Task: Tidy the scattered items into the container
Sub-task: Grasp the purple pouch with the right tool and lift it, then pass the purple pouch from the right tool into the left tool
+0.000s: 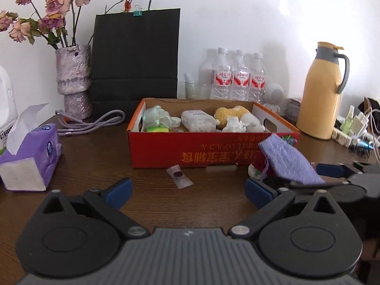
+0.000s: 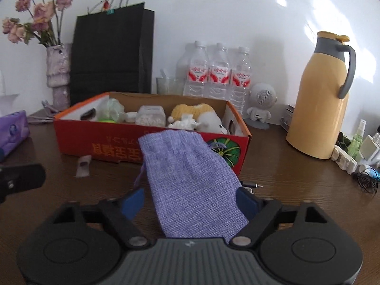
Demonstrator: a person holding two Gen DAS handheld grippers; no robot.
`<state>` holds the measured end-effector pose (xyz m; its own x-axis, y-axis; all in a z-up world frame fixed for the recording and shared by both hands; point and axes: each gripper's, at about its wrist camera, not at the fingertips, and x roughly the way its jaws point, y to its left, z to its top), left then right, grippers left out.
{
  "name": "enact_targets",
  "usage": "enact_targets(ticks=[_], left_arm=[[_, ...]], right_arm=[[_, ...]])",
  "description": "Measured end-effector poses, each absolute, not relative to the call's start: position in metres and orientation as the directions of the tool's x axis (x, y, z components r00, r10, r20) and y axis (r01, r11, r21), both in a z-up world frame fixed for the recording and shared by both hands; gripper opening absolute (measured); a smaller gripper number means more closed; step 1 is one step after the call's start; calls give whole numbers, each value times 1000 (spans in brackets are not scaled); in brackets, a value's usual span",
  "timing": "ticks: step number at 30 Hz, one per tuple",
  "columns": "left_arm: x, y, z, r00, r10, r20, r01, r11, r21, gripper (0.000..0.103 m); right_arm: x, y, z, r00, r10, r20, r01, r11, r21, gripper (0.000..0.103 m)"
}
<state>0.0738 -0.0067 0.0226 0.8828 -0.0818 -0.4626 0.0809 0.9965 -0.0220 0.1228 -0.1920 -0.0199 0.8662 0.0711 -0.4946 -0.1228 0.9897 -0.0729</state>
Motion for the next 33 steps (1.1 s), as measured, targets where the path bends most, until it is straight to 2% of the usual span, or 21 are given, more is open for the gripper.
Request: enact_targets(ticks=[1,2,4,8,12,16,18,21,22,23,26,29,33], left_arm=[[74,-7,22,882,-84,-464,83,996,-23,103],[73,-6,22,883,-87,-462,86,996,-24,103],[73,-5,21,884,-83,-460,81,996,-24,103],[69,3,27,894,-76,-441,67,997,-37,103],[58,22,41,908,-101,-407,79,994,-72,103],[52,40,46,905,-90,-416,54,994,-96,103],[50,42,43,893,-103,-438,62,992,-106,103],[43,38,34,872,-148,-467,111,988,-106,103],[41,34,29,863,-173,-474,138,984,-109,103],[38,29,25,853,-209,-478,176,978,-114,103],[34,2,13,808,-338,-482,349,935,-71,103],[35,-26,2,791,-351,-502,414,910,17,103],[41,-34,-6,778,-338,-530,412,911,25,103]], right_arm=[[125,-194,-21,856,93,-508,-136,990,-47,29],[126,-198,-21,843,132,-522,-156,988,-2,3],[121,-205,-18,847,159,-508,-159,986,42,7],[92,-209,5,874,173,-455,-181,983,26,2],[51,-200,20,807,337,-485,-332,938,100,2],[30,-177,6,642,527,-558,-489,841,231,6],[23,-170,2,625,553,-552,-519,822,236,16],[26,-187,10,692,500,-521,-455,862,222,43],[31,-196,14,726,458,-513,-410,887,211,56],[40,-204,16,759,407,-508,-361,913,193,63],[81,-217,18,806,289,-517,-259,957,132,74],[130,-208,11,806,252,-536,-251,965,75,77],[183,-186,-11,783,194,-592,-229,973,16,74]])
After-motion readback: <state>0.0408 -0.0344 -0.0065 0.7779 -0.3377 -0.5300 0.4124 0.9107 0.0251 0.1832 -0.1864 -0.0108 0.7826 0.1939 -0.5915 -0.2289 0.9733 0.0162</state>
